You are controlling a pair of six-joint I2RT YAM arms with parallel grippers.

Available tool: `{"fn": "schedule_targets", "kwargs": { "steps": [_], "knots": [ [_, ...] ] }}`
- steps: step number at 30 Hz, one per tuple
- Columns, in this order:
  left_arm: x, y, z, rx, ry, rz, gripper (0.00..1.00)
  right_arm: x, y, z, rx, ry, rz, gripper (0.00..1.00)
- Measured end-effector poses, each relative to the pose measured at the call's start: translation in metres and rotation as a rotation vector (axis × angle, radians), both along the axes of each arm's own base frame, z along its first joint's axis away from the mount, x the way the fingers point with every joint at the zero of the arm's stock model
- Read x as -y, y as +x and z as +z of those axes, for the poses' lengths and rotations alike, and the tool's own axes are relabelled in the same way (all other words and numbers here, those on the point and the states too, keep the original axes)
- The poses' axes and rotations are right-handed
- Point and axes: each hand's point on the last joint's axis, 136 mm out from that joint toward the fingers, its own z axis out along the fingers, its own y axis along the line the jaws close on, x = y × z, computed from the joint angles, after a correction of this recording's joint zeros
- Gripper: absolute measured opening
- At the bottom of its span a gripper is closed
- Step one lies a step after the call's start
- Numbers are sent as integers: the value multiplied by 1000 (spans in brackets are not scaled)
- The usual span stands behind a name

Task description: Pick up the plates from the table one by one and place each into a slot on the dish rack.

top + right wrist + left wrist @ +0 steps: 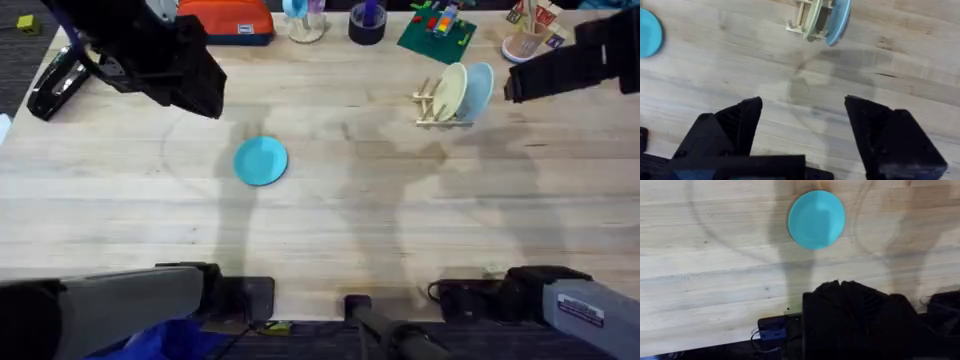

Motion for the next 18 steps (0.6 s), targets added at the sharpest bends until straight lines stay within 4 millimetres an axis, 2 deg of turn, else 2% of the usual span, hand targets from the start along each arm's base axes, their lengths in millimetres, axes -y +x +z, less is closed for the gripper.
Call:
{"fn": "schedule_targets", "kwargs": {
  "steps": [6, 14, 18],
  "knots": [
    [3, -3, 0, -10, -17, 0, 41, 0, 0, 0, 0, 0, 0, 995],
    [20, -1, 5, 9, -116, -65, 42, 0, 0, 0, 0, 0, 0, 995],
    [19, 0, 7, 24, -162, -75, 42, 0, 0, 0, 0, 0, 0, 995]
  ]
}}
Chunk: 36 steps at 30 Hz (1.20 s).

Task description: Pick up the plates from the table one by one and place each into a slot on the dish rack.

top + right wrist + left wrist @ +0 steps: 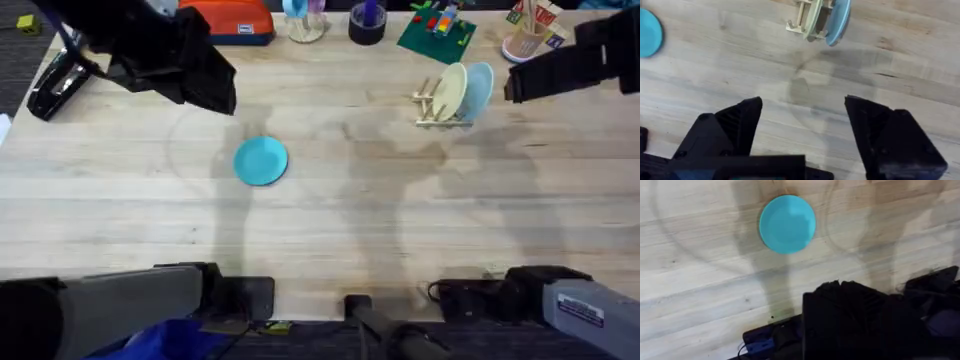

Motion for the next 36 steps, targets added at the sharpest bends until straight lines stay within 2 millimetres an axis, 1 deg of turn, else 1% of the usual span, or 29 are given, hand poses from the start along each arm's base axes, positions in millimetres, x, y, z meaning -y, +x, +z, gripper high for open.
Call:
{"fn": "schedule_targets", "kwargs": {
  "steps": [5, 9, 14, 22, 25, 28, 31, 36],
  "knots": [
    [-11, 3, 2, 22, -49, 21, 42, 0, 0, 0, 0, 0, 0, 994],
    [-20, 5, -6, 22, -85, 38, 42, 0, 0, 0, 0, 0, 0, 994],
    [-25, 7, -29, 9, -141, 61, 42, 0, 0, 0, 0, 0, 0, 993],
    [-23, 3, -77, -22, -209, 65, 41, 0, 0, 0, 0, 0, 0, 993],
    [-21, 1, -91, -26, -223, 63, 41, 0, 0, 0, 0, 0, 0, 993],
    [-19, 0, -102, -26, -239, 61, 41, 0, 0, 0, 0, 0, 0, 994],
    [-18, -1, -108, -32, -245, 60, 41, 0, 0, 0, 0, 0, 0, 994],
    [-18, 5, -122, -68, -261, 57, 41, 0, 0, 0, 0, 0, 0, 993]
  ]
}}
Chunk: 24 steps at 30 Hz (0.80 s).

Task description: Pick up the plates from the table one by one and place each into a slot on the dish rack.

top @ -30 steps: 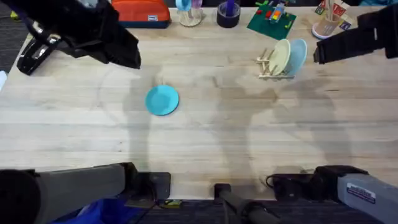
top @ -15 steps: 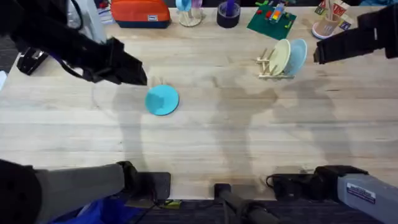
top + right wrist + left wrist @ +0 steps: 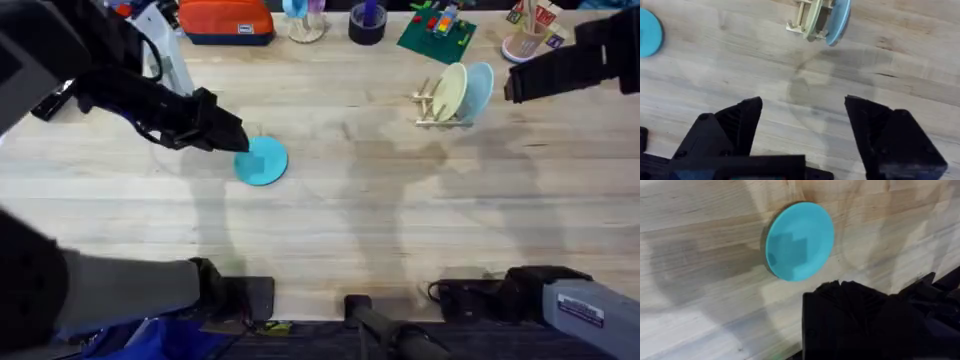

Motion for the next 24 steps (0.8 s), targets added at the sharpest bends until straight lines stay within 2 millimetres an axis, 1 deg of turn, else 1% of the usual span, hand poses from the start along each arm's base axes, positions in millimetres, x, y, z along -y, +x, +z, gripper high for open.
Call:
{"fn": "schedule_targets", "kwargs": {
  "steps": [5, 8, 11, 20, 24],
  "knots": [
    [0, 5, -19, -44, -27, -20, 41, 0, 0, 0, 0, 0, 0, 993],
    [0, 6, -25, -53, -34, -27, 41, 0, 0, 0, 0, 0, 0, 993],
    [-4, 7, -25, -45, -37, -20, 42, 0, 0, 0, 0, 0, 0, 993],
    [-30, 7, -21, -28, -71, 71, 41, 0, 0, 0, 0, 0, 0, 994],
    [-32, 9, -21, -12, -75, 75, 41, 0, 0, 0, 0, 0, 0, 994]
  ]
}}
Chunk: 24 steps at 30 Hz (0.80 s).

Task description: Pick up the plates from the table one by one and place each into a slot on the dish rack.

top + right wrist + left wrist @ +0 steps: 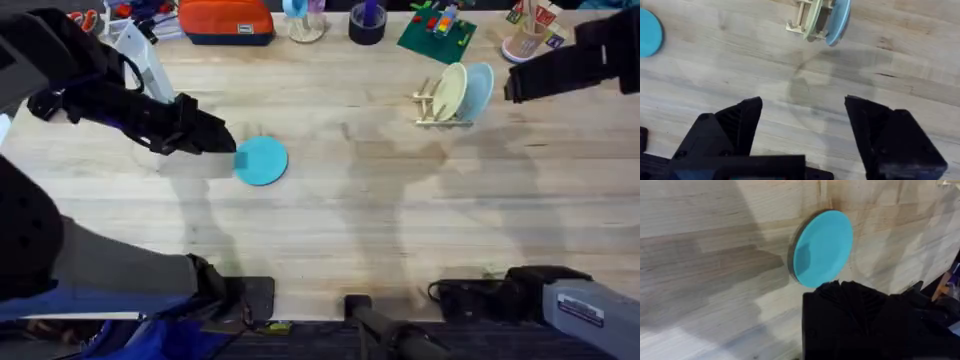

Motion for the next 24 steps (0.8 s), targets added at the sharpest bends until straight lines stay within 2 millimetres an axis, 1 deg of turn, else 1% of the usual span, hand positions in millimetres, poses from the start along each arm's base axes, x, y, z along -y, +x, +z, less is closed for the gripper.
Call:
{"fn": "schedule_targets", "kwargs": {
  "steps": [4, 8, 15, 24],
  "knots": [
    [1, 2, 0, 11, -6, -2, 41, 0, 0, 0, 0, 0, 0, 993],
    [0, 5, -6, 2, -16, -1, 41, 0, 0, 0, 0, 0, 0, 993],
    [0, 8, -25, -42, -47, 0, 41, 0, 0, 0, 0, 0, 0, 994],
    [2, 8, -55, -118, -96, -3, 40, 0, 0, 0, 0, 0, 0, 995]
  ]
}}
